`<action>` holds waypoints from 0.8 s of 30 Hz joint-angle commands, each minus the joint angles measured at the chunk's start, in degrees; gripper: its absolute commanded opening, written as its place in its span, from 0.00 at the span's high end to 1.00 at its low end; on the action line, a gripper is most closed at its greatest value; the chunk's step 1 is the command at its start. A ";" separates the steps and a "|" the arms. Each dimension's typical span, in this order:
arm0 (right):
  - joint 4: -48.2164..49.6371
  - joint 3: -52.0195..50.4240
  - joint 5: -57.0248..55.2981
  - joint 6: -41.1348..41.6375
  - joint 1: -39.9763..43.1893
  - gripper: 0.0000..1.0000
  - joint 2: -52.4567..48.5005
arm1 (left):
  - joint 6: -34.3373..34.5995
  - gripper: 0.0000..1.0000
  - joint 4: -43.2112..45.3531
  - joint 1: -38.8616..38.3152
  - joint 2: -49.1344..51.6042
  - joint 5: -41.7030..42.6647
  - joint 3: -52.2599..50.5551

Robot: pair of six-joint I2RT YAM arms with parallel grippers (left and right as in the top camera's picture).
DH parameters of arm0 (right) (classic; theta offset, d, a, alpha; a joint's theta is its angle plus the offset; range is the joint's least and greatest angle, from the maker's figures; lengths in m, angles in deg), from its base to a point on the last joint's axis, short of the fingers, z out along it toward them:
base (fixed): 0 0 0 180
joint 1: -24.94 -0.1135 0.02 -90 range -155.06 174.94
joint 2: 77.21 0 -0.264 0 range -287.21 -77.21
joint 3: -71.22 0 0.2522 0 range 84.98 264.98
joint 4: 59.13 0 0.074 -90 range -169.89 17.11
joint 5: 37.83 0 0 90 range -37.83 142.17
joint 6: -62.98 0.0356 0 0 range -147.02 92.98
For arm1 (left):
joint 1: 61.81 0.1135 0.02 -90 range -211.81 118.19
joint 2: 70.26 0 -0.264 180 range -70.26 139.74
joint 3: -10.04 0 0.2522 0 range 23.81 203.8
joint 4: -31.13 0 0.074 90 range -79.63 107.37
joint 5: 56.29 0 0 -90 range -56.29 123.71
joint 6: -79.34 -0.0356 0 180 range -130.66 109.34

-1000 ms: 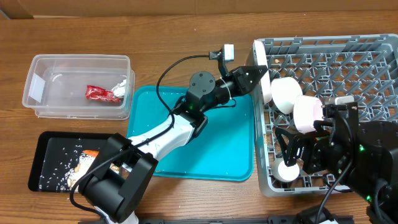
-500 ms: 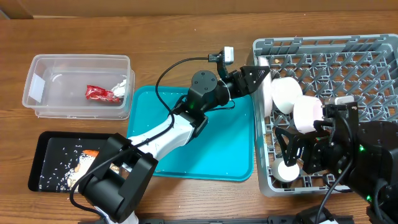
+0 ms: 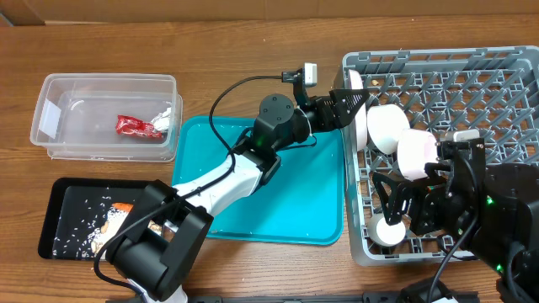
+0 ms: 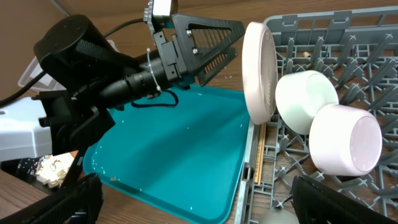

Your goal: Sort waste into correct bins and load items into the dishwasher

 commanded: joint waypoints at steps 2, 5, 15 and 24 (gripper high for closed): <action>0.24 0.76 -0.33 0.26 -0.13 0.00 0.33 | -6.88 0.00 -1.55 4.74 -1.88 2.89 1.36; 0.24 0.76 -0.33 0.26 -0.13 0.00 0.33 | -7.30 0.00 -7.78 8.85 -5.29 3.04 1.36; 0.24 0.76 -0.33 0.26 -0.13 0.00 0.33 | -33.38 0.00 -47.28 16.46 -25.03 -4.37 2.62; 0.24 0.76 -0.33 0.26 -0.13 0.00 0.33 | -44.59 0.00 -86.36 16.55 -41.75 -34.58 11.87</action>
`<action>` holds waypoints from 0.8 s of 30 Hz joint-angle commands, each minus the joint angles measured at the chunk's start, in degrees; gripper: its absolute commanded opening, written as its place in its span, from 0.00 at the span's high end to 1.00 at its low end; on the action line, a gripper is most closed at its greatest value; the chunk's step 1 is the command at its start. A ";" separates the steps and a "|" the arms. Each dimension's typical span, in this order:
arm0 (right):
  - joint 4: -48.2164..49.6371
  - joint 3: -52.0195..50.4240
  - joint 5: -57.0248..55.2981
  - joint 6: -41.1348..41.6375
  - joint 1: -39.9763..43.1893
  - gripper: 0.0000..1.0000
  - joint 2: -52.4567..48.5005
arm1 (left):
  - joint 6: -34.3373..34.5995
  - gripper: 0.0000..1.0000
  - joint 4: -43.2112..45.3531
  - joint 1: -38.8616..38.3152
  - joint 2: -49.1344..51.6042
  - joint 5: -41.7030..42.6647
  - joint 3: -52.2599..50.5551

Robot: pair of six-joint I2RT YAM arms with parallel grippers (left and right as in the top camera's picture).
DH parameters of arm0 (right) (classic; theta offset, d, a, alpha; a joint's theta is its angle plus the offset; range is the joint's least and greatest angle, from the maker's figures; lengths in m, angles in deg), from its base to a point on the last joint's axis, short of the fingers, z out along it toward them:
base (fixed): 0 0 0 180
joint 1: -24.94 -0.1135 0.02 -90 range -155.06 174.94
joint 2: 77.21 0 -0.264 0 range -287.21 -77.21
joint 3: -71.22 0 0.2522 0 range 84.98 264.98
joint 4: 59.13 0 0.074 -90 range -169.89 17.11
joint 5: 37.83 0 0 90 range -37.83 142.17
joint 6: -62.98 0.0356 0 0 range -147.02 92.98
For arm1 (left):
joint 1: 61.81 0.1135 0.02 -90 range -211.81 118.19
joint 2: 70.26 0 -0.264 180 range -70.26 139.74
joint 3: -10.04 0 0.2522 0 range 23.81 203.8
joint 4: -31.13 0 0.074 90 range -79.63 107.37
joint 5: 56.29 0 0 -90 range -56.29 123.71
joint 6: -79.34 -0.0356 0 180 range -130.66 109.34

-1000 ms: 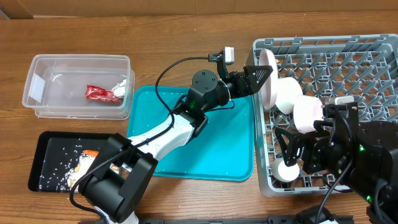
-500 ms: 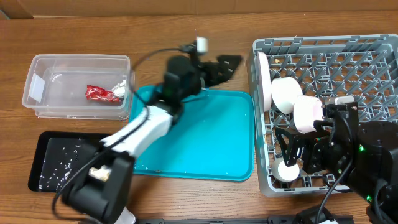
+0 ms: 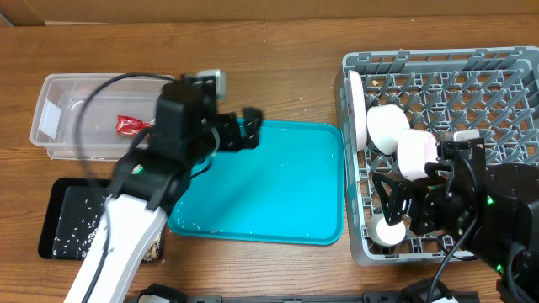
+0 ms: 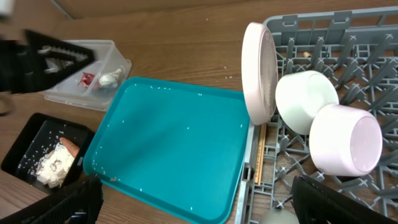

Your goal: Sort waste into correct bins and load items into the dishwasher

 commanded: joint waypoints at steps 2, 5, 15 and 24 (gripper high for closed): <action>0.24 0.72 -0.33 0.24 -0.13 0.00 0.31 | -5.70 0.00 -7.04 0.02 -7.43 -20.13 3.54; 0.24 0.72 -0.33 0.24 -0.13 0.00 0.31 | -5.70 0.00 -10.38 0.00 -9.84 -22.51 3.54; 0.22 0.72 -0.33 0.24 -0.13 0.00 0.31 | -5.68 0.00 -15.12 0.00 -7.82 -22.43 3.39; 0.24 0.72 -0.33 0.24 -0.13 0.00 0.28 | -5.68 0.00 -15.12 0.00 -1.92 -22.45 3.39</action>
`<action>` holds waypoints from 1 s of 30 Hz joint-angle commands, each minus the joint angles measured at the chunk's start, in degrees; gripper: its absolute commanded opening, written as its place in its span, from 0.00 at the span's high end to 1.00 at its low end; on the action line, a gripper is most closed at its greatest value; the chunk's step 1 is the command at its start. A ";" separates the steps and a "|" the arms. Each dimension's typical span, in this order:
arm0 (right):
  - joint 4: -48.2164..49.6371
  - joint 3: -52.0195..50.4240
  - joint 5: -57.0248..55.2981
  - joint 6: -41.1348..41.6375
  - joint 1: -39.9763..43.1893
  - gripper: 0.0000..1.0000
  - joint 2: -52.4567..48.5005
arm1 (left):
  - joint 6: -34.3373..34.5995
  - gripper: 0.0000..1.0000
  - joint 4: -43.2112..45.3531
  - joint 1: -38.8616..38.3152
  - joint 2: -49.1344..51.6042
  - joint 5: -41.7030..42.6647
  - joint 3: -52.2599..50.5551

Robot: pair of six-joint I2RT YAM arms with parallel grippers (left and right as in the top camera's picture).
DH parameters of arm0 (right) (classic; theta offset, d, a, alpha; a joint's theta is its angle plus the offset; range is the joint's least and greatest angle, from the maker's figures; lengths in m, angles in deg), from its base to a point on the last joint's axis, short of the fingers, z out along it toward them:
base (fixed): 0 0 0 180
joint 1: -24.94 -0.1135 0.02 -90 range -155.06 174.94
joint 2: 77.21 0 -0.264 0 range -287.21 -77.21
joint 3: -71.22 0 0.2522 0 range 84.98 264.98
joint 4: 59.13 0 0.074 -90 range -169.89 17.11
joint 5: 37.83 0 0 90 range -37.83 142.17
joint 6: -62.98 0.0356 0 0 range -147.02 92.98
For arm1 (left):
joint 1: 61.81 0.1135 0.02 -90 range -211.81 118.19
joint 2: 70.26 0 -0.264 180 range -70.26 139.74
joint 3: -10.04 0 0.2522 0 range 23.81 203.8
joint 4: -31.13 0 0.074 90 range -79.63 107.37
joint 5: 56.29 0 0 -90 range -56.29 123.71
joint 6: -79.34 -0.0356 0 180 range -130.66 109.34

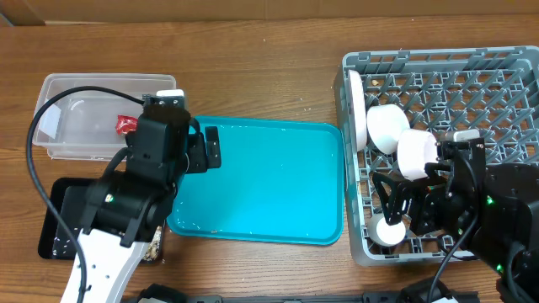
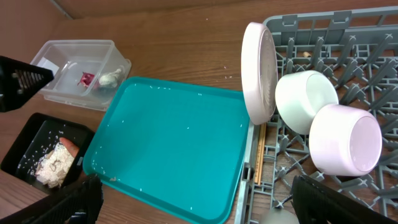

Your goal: Sort waste into correct bins and load items into the dishwasher

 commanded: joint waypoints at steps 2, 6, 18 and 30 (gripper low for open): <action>-0.17 0.68 -0.61 -0.13 -0.13 0.00 0.33 | -1.05 0.00 0.11 0.00 3.15 -0.96 0.74; 3.63 -1.11 -7.34 -4.98 0.39 0.00 2.62 | -1.05 0.00 0.11 0.00 6.16 -0.96 0.74; 28.68 -26.77 -6.47 -6.88 11.17 0.00 17.86 | -1.05 0.00 0.13 0.00 16.83 -0.98 0.74; 53.51 -61.09 -1.49 -6.43 11.15 0.00 38.49 | -1.05 0.00 0.15 0.00 26.18 -0.98 0.74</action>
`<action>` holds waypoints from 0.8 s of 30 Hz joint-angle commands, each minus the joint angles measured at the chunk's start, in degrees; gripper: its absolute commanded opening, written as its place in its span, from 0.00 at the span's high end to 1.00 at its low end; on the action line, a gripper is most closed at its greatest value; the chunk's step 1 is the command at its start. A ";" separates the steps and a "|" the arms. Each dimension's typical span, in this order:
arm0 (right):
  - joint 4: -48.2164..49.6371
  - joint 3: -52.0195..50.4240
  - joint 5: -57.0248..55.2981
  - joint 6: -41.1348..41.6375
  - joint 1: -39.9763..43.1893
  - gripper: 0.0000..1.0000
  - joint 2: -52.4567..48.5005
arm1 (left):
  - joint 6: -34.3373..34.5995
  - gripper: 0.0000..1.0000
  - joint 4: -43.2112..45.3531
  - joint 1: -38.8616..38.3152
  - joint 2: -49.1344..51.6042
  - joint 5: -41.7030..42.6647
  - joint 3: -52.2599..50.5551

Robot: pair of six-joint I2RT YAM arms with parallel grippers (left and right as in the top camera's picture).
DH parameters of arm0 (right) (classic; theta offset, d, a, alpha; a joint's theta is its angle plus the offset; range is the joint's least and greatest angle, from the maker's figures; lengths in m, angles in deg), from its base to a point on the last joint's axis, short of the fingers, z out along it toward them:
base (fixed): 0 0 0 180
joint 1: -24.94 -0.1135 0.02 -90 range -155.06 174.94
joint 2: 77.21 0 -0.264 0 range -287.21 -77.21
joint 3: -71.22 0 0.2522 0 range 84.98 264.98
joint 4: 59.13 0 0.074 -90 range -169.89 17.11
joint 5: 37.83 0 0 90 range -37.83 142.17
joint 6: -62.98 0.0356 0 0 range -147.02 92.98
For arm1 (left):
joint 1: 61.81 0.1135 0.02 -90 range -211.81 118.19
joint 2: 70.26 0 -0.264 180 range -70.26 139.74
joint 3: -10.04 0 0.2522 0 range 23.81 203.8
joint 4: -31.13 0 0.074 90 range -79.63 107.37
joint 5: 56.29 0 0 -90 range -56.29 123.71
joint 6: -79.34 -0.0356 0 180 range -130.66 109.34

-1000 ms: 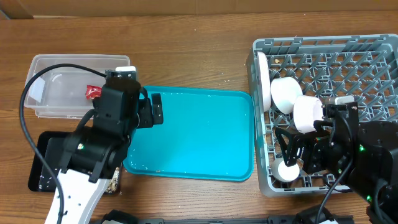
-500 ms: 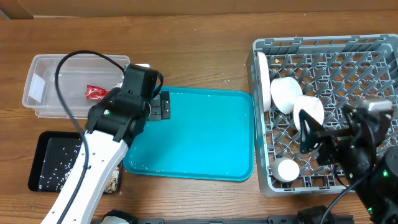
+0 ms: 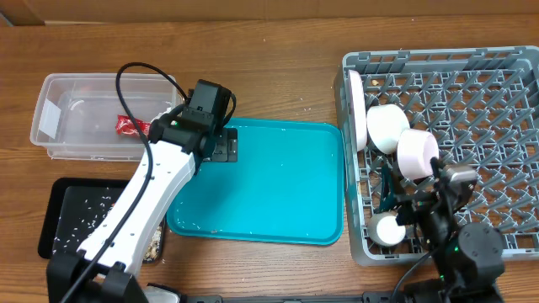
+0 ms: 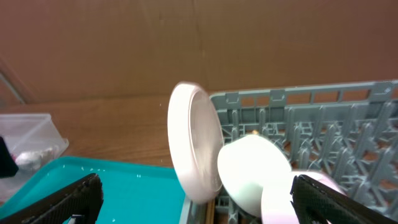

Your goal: Sort waste into correct bins and load items into the dishwasher

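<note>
The grey dish rack (image 3: 505,59) holds an upright white plate (image 3: 356,109) at its left edge, with a white bowl (image 3: 386,126) and a pinkish bowl (image 3: 416,155) beside it, and a small white cup (image 3: 389,229) near the front. The right wrist view shows the plate (image 4: 191,149) and white bowl (image 4: 254,168) close up. My right gripper (image 4: 196,194) is open and empty, its fingers (image 4: 65,202) at the frame's lower corners. In the overhead view it (image 3: 394,206) sits low at the rack's front left. My left gripper (image 3: 225,143) hangs over the teal tray's (image 3: 278,194) far left corner, its jaw state unclear.
A clear plastic bin (image 3: 105,114) at the far left holds a red wrapper (image 3: 130,126). In front of it lies a black tray (image 3: 80,217) with scattered food scraps. The left arm (image 3: 143,202) crosses between the black tray and the teal tray.
My right arm has shifted toward the table's front edge and its camera has tilted up, now facing the plate and back wall. The left gripper moved slightly right over the tray's corner.
My left gripper stood open right beside the upright plate in the rack. It was then back over the tray's far left corner, then at the tray's left edge, and stays near that corner now. The right arm held still over the rack's front until this moment.
</note>
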 commanded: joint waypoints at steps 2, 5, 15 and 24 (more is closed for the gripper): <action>3.96 -8.70 3.04 0.00 0.20 0.00 9.09 | -1.05 0.00 0.15 0.00 3.34 -0.76 0.76; 4.74 -12.63 2.99 -0.02 0.20 0.00 13.79 | -1.05 0.00 0.20 0.00 4.94 -0.79 0.76; 15.37 -22.32 3.45 0.00 0.20 0.00 14.71 | -1.05 0.00 0.35 0.00 7.89 -0.76 0.76; 19.23 -24.06 3.41 -0.02 0.20 0.00 14.71 | -1.03 0.00 0.33 0.00 7.89 -0.76 0.76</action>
